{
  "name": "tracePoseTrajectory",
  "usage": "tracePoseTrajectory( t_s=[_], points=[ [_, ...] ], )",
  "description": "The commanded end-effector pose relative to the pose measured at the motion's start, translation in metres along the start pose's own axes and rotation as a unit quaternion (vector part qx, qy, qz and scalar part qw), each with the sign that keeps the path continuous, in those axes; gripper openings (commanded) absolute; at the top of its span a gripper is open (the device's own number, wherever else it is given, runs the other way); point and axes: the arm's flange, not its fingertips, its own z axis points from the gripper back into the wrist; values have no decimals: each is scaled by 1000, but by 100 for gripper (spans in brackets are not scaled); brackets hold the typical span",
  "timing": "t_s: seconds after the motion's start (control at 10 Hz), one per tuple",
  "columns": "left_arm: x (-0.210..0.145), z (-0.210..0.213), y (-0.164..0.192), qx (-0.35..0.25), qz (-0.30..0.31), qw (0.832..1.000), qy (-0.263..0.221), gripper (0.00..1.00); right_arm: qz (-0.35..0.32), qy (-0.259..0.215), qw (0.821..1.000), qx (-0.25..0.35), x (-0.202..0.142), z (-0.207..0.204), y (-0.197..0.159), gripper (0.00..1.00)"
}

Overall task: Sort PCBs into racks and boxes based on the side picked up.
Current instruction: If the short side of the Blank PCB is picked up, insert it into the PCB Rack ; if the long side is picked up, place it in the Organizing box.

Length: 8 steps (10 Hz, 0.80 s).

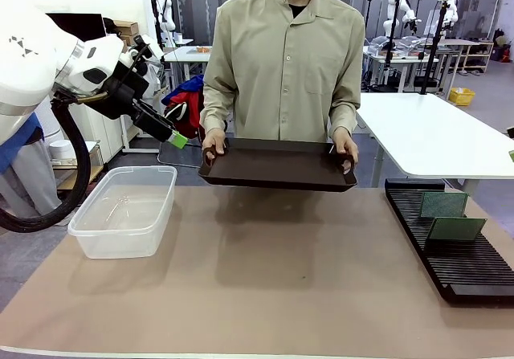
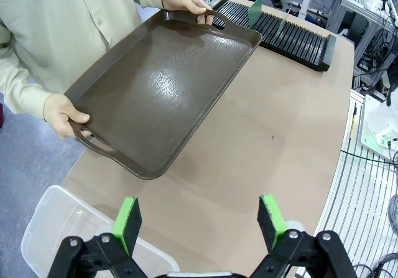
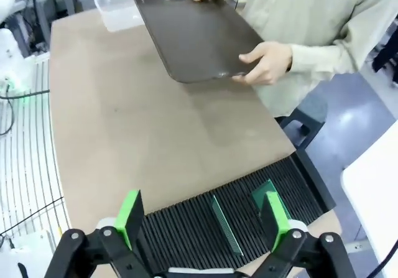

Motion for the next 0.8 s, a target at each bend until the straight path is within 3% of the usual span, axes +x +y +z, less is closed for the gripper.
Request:
tracePoseTrajectory(
  t_s=[0.0,0.4,0.7],
  points=[
    [-2,-1,0,-2,-2,1000,2,100,0,12,1000,7,-1,-6,-2,100],
    [-2,-1,0,-2,-2,1000,2,100,0,12,1000,7,-1,-6,-2,100],
    [-2,-1,0,-2,-2,1000,2,100,-12,-19,999,-22,1,12,-12,100]
  ],
)
